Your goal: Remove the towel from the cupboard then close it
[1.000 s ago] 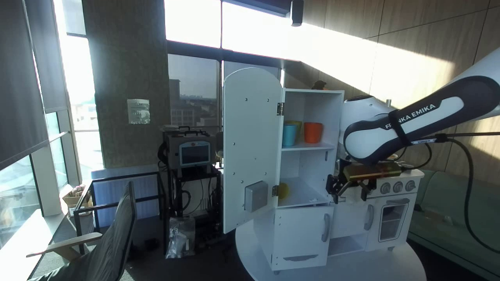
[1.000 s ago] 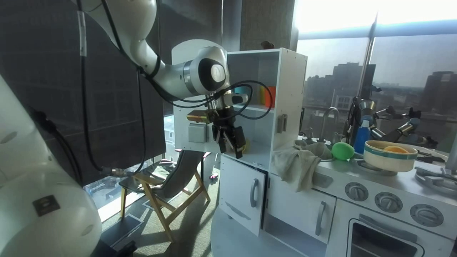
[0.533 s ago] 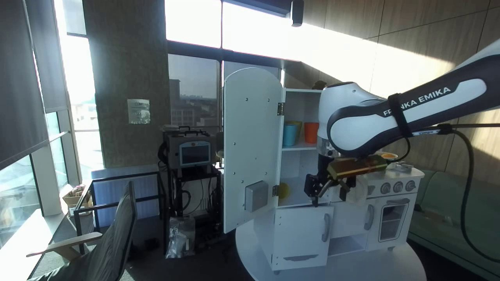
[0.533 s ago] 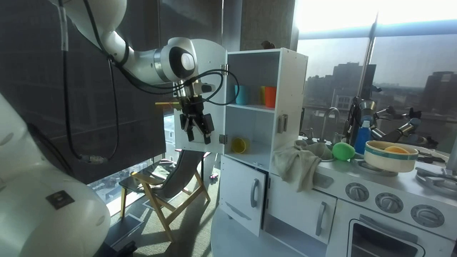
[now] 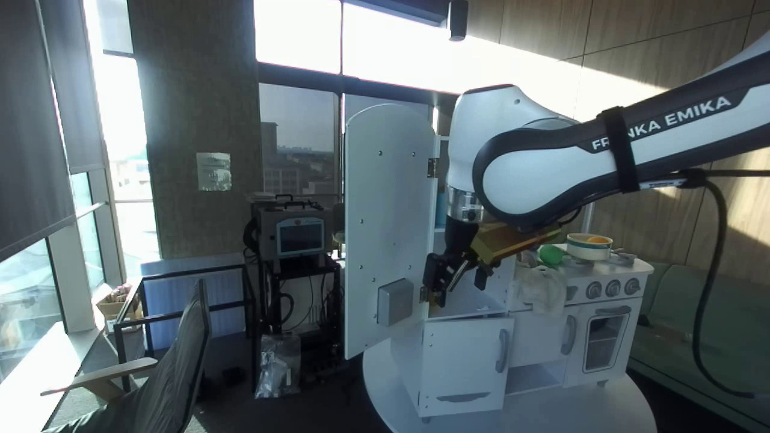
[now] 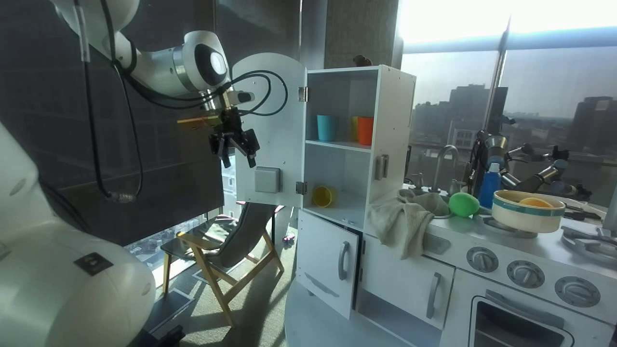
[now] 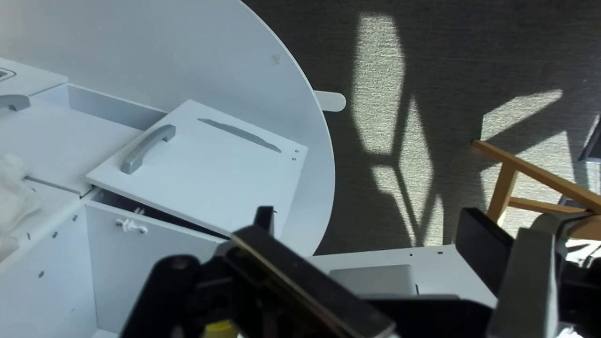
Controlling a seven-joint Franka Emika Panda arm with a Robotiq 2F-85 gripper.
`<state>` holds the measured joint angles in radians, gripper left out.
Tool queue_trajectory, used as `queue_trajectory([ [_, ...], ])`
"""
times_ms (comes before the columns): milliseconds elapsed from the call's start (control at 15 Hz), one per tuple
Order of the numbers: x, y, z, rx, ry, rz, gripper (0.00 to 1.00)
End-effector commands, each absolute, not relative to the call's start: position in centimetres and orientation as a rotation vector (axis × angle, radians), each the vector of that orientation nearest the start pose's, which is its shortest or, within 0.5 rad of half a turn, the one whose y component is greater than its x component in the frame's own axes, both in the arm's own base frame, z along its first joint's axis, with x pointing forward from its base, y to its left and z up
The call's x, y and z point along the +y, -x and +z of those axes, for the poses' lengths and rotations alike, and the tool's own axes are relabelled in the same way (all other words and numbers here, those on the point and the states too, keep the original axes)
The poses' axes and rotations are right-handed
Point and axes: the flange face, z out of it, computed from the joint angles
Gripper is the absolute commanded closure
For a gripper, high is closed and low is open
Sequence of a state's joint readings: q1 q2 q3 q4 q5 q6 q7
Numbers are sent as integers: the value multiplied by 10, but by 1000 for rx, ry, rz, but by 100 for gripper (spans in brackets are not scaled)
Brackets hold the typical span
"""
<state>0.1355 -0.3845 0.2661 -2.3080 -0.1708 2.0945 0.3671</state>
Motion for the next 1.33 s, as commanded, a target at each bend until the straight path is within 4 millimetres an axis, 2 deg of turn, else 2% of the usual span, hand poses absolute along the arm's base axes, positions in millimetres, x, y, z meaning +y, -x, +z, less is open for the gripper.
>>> queue_trajectory([
  [0, 207, -437, 527, -449, 3191, -389, 0],
  [133, 223, -441, 530, -620, 3152, -372, 0],
  [333, 251, -465, 517, -889, 3119, -382, 0],
  [667, 301, -495, 495, -1123, 3045, -311, 0],
  [800, 320, -492, 486, -1130, 3039, -200, 0],
  [1000, 338, -479, 476, -1155, 3033, -29, 0],
  [1133, 353, -476, 474, -1237, 3006, -33, 0],
  [1267, 367, -481, 470, -1236, 2986, -70, 0],
])
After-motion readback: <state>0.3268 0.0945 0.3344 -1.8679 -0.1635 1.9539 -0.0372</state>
